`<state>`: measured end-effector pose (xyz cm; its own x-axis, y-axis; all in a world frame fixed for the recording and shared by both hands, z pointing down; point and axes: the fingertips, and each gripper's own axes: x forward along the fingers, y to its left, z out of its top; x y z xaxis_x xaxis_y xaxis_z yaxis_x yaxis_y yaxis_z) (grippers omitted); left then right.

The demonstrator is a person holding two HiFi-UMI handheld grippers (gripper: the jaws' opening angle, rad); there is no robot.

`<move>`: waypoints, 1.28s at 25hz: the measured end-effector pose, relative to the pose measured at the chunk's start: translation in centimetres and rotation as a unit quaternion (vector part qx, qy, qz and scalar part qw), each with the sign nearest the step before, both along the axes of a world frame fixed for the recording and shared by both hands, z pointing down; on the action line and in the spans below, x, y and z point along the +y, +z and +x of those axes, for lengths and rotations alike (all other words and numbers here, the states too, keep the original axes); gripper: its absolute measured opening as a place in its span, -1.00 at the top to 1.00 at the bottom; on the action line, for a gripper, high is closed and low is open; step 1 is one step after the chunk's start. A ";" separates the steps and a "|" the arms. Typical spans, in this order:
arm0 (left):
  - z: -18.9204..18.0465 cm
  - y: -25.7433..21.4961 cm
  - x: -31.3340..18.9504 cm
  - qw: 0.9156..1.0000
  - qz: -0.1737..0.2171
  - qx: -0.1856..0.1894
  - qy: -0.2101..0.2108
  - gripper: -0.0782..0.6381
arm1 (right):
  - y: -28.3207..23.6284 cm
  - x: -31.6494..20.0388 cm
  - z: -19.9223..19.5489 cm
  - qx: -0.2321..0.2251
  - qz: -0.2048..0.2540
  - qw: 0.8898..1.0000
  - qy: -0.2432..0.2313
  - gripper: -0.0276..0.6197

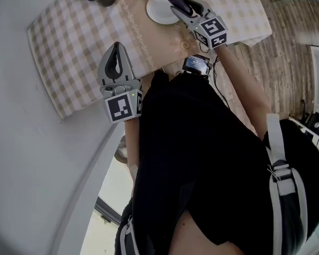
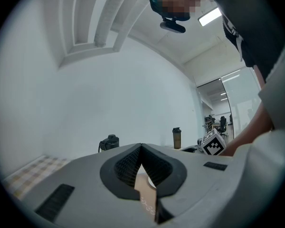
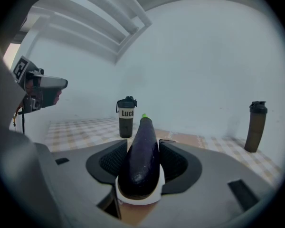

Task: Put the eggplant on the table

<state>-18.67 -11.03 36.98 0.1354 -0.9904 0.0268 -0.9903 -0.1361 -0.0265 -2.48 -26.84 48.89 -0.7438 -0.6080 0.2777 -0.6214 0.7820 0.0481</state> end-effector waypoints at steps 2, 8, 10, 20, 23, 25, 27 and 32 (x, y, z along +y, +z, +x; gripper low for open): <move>0.0 0.1 0.1 1.000 -0.001 -0.001 0.000 0.77 | 0.9 -0.2 0.0 0.006 -0.008 1.000 0.004 0.24; -0.9 0.1 0.1 1.000 0.000 0.005 -0.007 0.77 | 3.1 -0.4 -0.3 0.025 -0.027 0.999 0.005 0.24; -1.1 0.1 0.2 1.000 0.001 0.005 -0.008 0.77 | 3.5 -0.4 -0.5 0.036 -0.028 0.999 0.003 0.24; -2.2 0.1 0.2 1.000 0.002 0.009 -0.017 0.77 | 6.8 -1.1 -0.9 0.071 -0.063 0.995 0.008 0.24; -2.5 0.3 0.2 1.000 0.001 0.011 -0.020 0.77 | 7.9 -1.1 -1.1 0.084 -0.071 0.994 0.006 0.24; -2.6 0.5 0.2 1.000 0.000 0.011 -0.019 0.77 | 8.5 -1.0 -1.2 0.095 -0.072 0.993 0.004 0.24; -2.6 0.6 0.2 1.000 0.000 0.012 -0.018 0.77 | 8.9 -1.0 -1.3 0.109 -0.070 0.992 0.000 0.24; -2.6 0.6 0.1 1.000 -0.001 0.013 -0.016 0.77 | 9.4 -1.0 -1.5 0.121 -0.073 0.990 -0.006 0.24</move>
<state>-21.27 -10.97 37.60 0.1043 -0.9942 0.0254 -0.9945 -0.1044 0.0003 -3.97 -27.83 58.33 -0.6514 -0.5396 0.5334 -0.5962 0.7988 0.0801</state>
